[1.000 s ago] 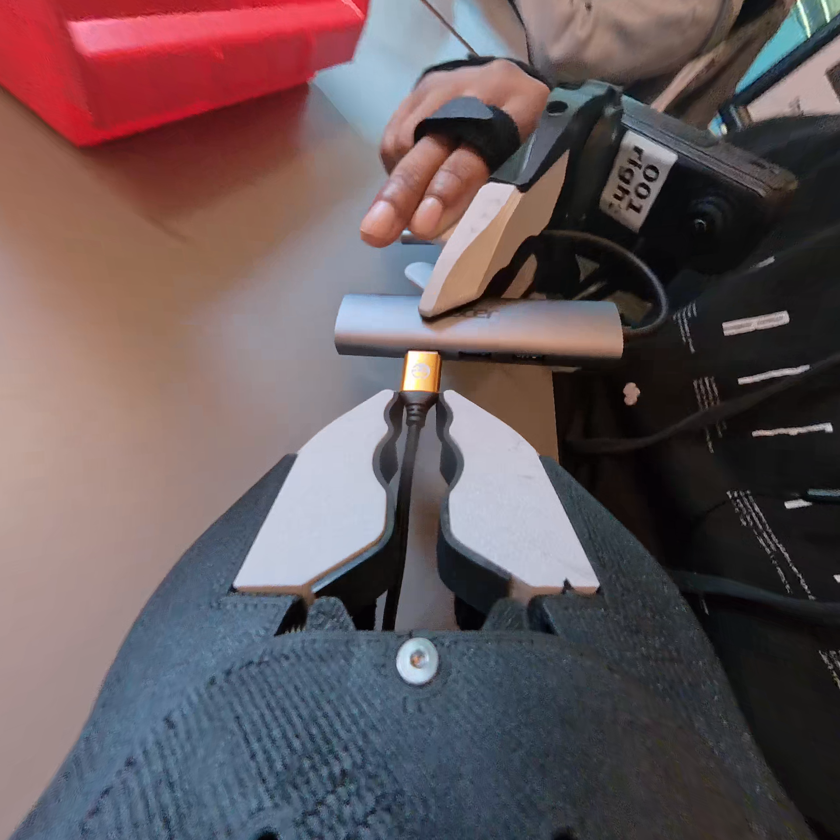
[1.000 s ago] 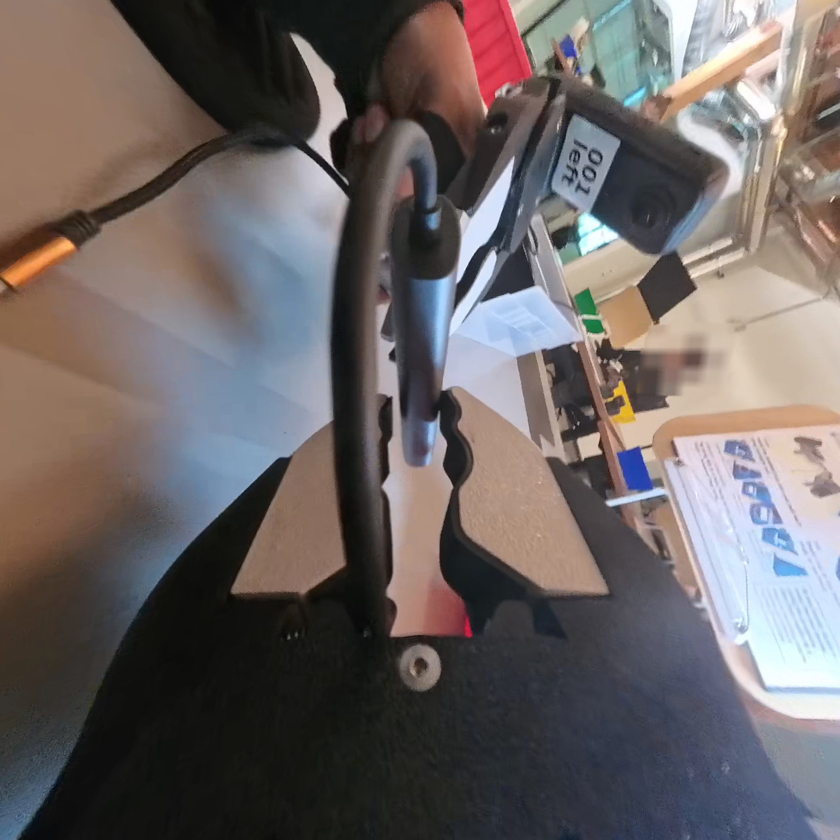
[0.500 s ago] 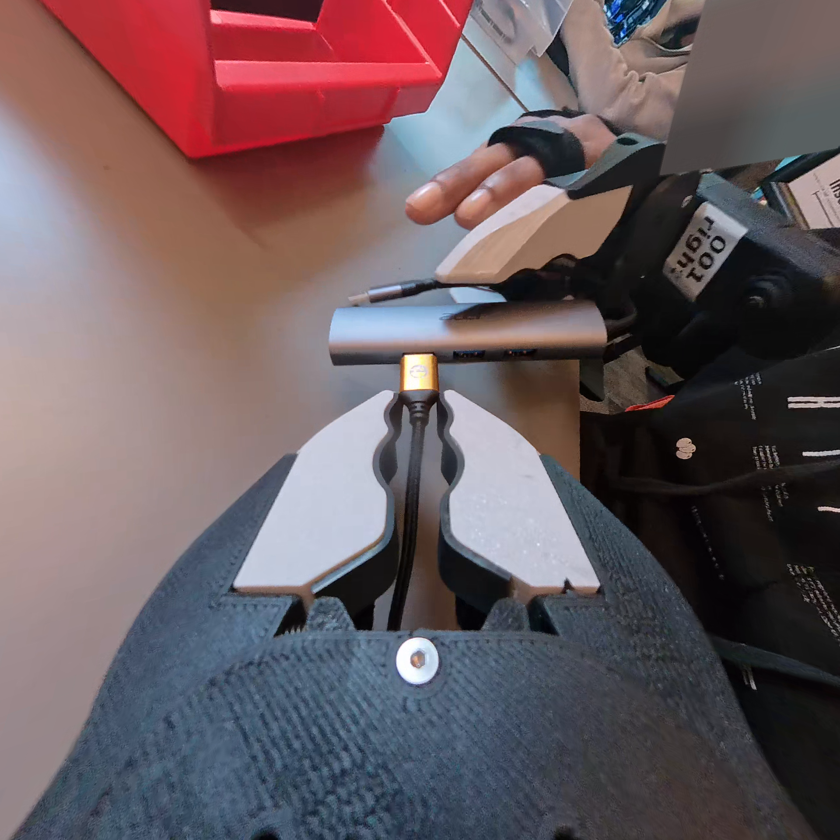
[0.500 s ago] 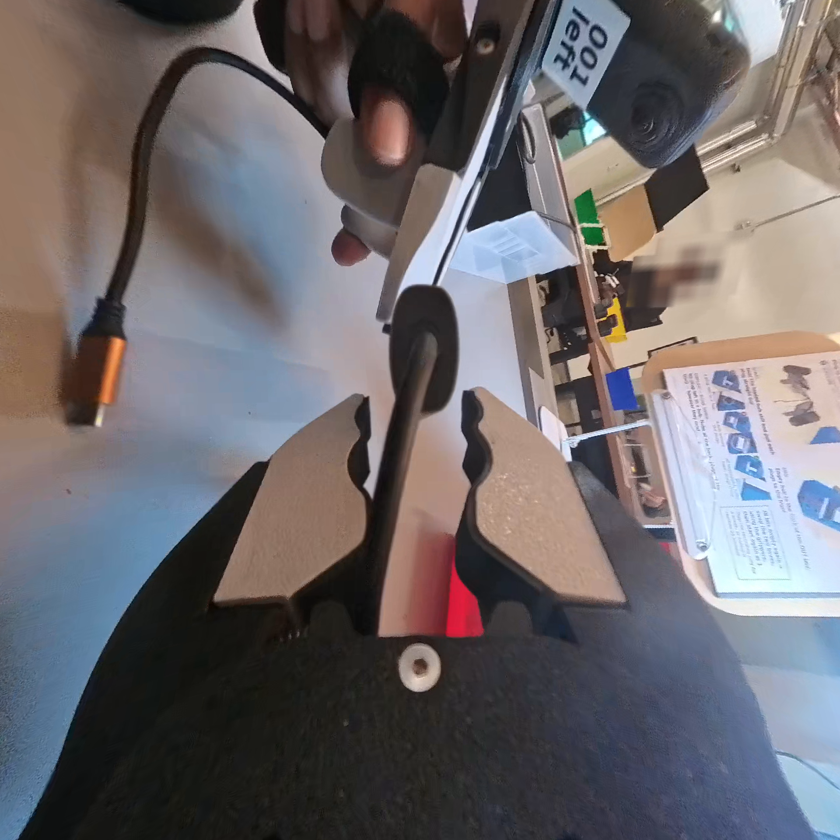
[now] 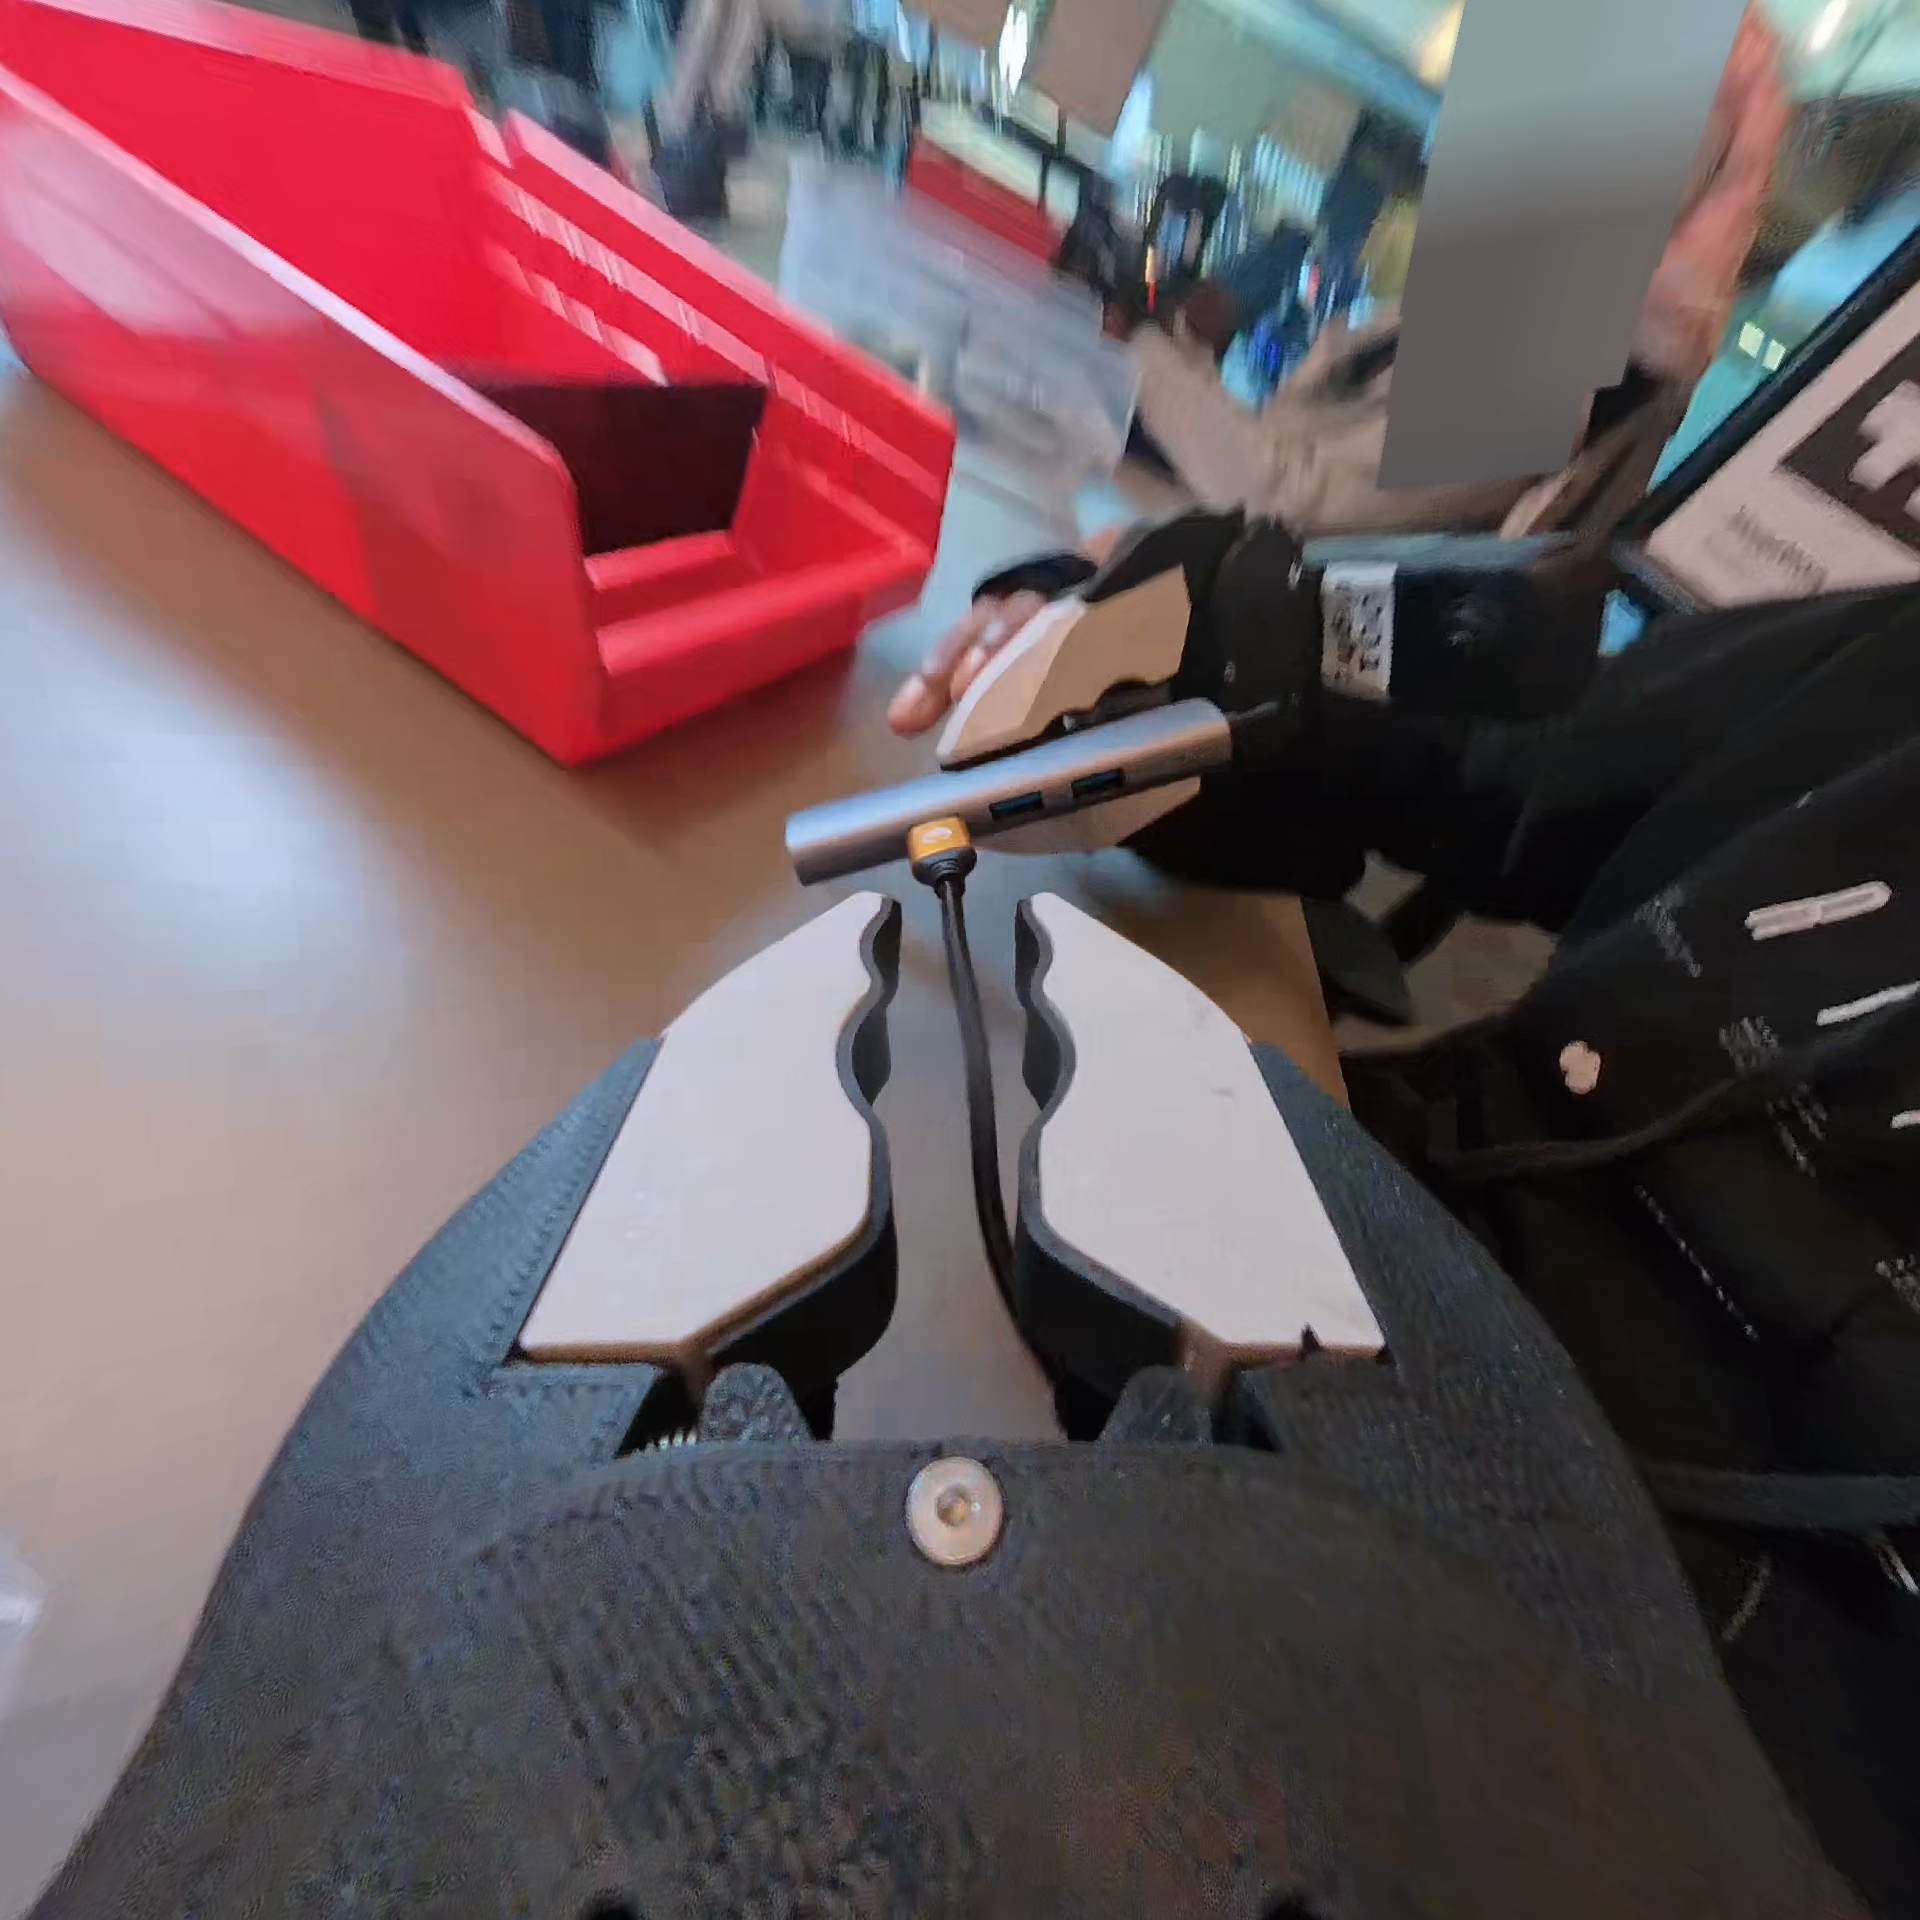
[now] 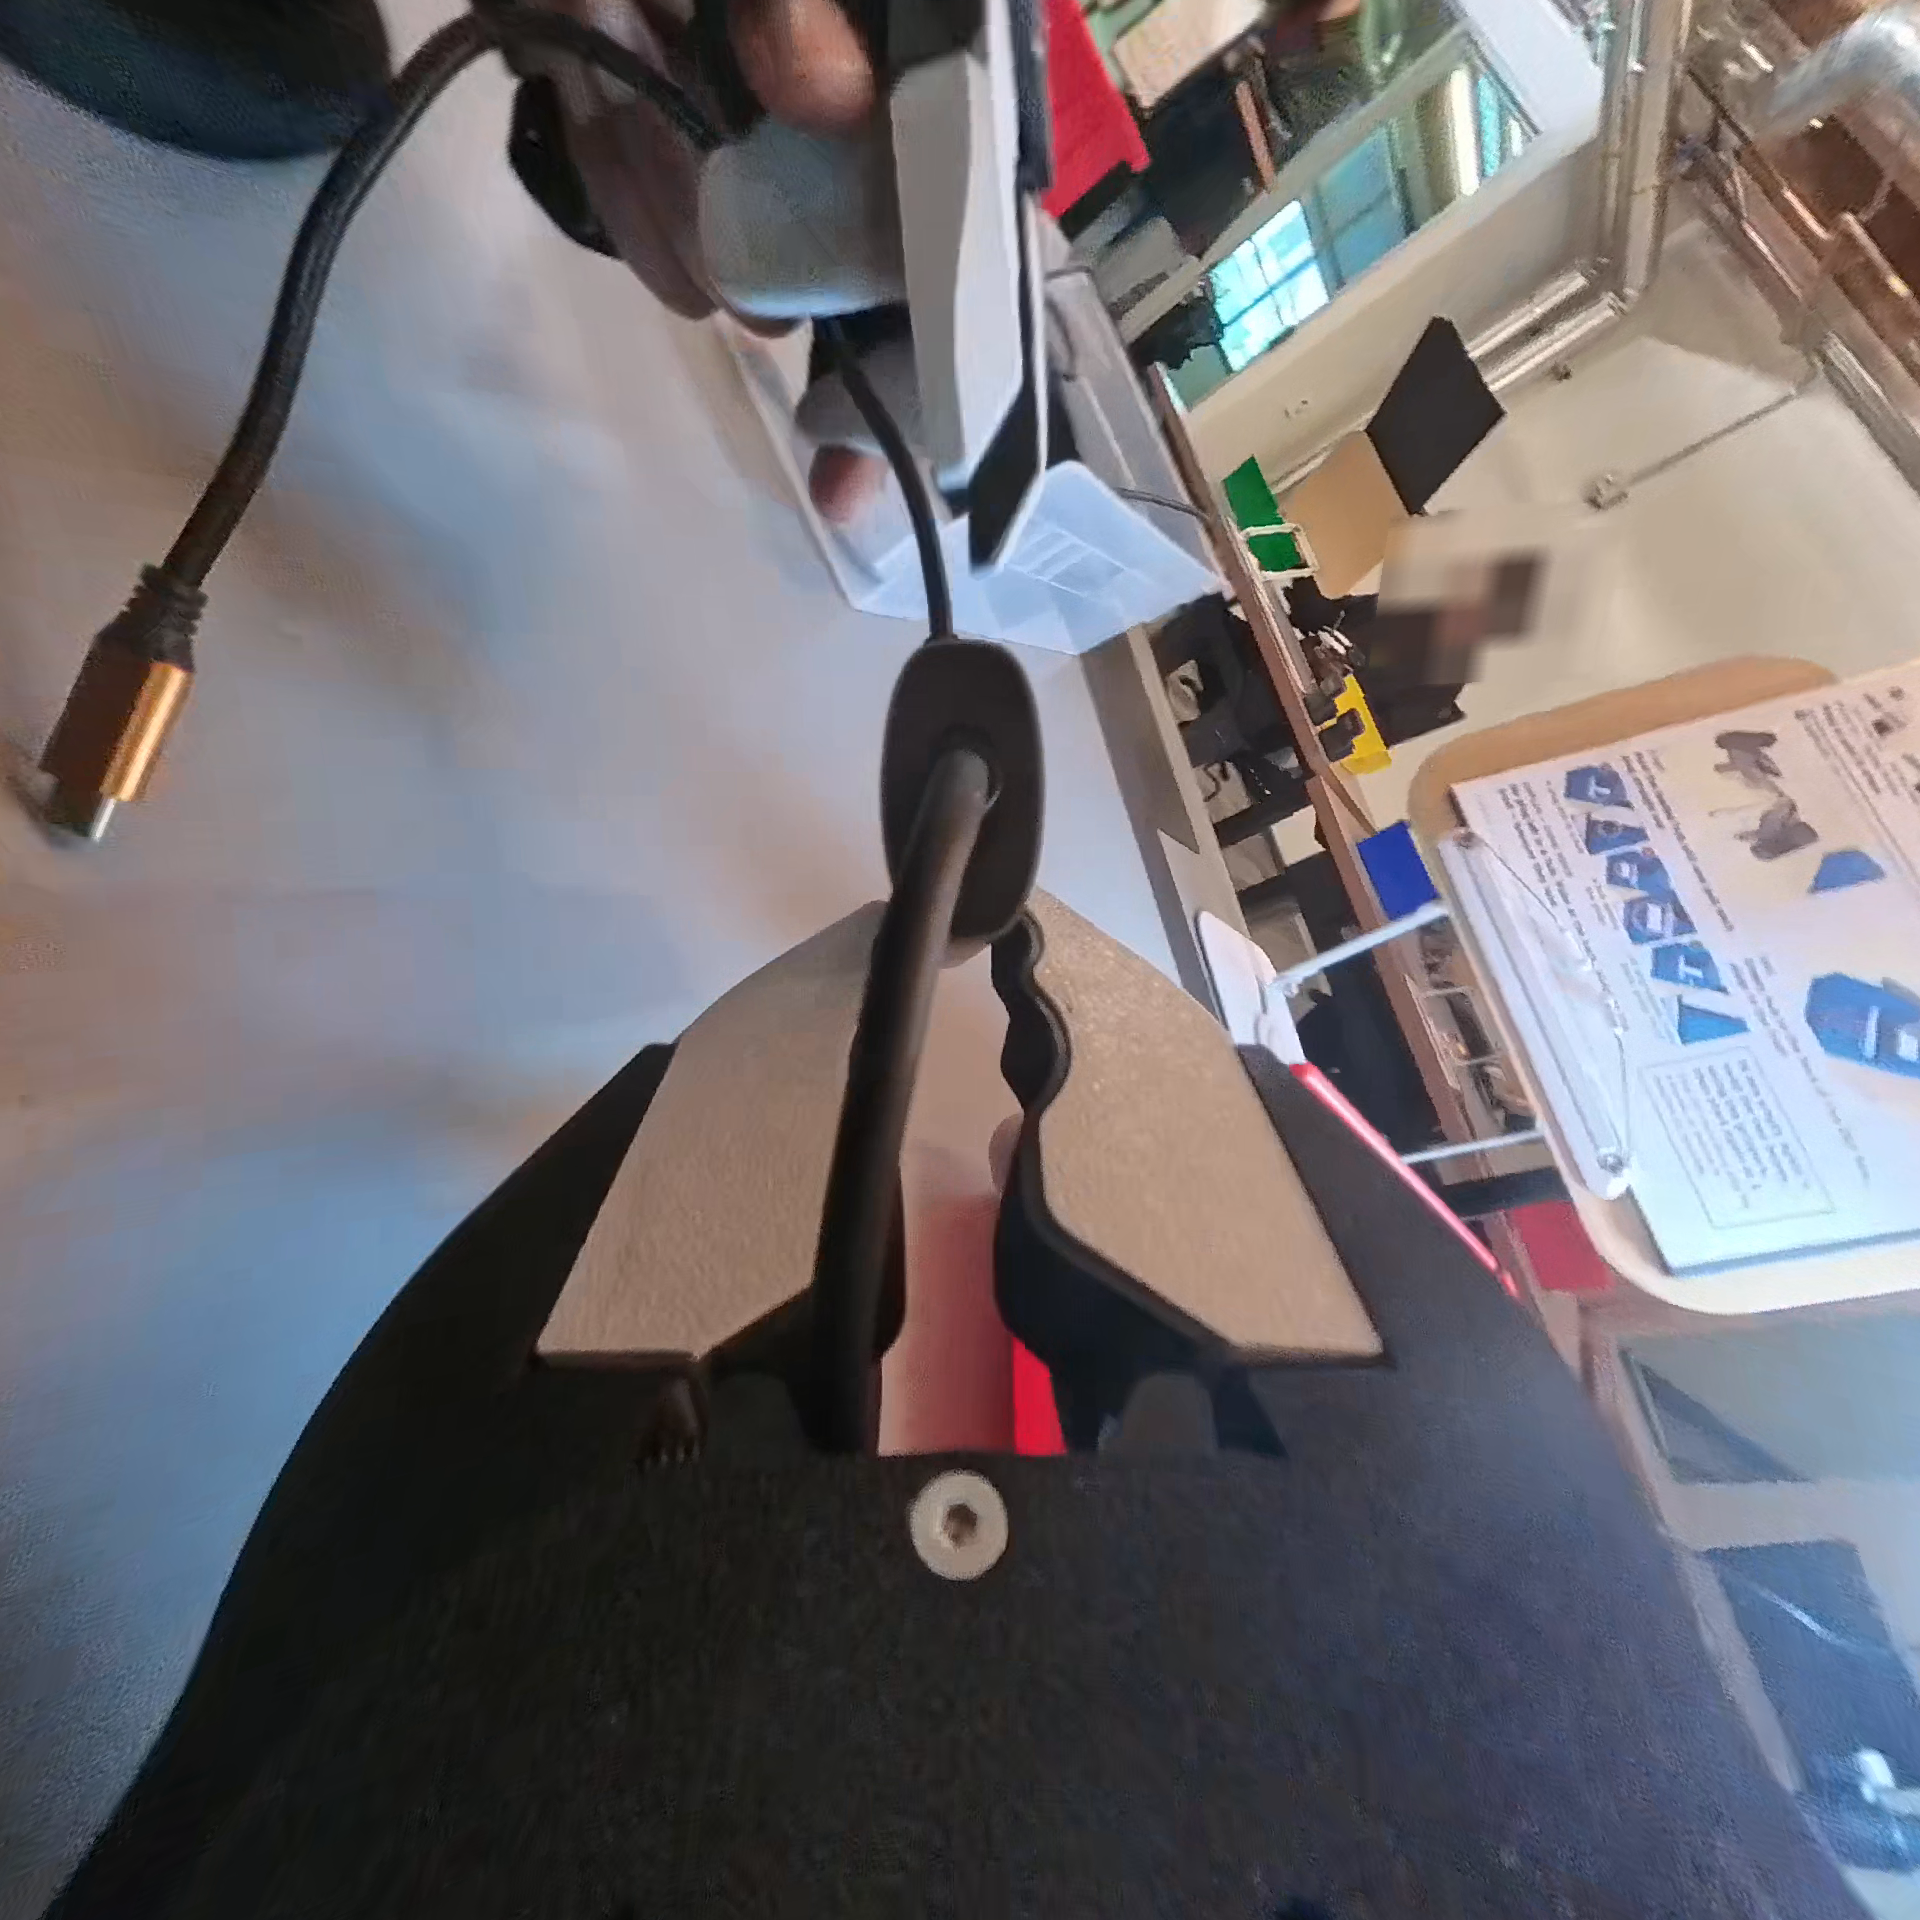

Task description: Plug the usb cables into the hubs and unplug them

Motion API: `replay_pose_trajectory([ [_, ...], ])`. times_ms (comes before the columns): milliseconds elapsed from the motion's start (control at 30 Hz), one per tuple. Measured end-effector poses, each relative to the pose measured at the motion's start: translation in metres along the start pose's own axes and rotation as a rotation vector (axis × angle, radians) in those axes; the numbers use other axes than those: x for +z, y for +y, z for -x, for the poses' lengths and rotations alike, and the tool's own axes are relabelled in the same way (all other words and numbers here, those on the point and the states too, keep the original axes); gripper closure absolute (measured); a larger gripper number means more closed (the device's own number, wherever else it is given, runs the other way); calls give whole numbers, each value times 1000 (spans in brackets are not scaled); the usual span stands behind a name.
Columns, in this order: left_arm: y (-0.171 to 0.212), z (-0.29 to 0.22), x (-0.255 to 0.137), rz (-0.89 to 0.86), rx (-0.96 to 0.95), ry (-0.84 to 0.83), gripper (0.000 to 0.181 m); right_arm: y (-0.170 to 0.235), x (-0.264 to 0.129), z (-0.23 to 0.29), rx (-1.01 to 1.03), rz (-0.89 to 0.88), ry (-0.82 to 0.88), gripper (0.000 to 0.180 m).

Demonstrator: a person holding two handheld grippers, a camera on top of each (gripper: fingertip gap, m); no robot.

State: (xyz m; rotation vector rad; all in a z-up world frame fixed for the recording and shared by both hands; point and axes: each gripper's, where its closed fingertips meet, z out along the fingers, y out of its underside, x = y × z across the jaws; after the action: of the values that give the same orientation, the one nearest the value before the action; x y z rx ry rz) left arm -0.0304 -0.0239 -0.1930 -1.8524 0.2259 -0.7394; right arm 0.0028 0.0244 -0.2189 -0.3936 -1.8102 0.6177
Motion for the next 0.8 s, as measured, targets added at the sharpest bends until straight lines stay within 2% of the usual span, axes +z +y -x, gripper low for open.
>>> replay_pose_trajectory([
  [133,-52,11,-42,-320,3,-64,160,0,-18,-57,79,-8,129,163],
  [233,-64,29,-66,-435,-16,-150,161,9,-39,-119,119,64,213,163],
  [367,-51,35,-59,-385,-55,-143,161,47,-67,-200,93,328,293,163],
  [467,-39,31,-44,-289,-16,-140,161,93,-82,-244,34,573,328,163],
  [667,-30,24,-33,-216,55,-148,161,181,-89,-267,-33,933,229,163],
  [800,-26,28,-32,-196,50,-155,161,216,-64,-251,-45,1023,125,163],
])
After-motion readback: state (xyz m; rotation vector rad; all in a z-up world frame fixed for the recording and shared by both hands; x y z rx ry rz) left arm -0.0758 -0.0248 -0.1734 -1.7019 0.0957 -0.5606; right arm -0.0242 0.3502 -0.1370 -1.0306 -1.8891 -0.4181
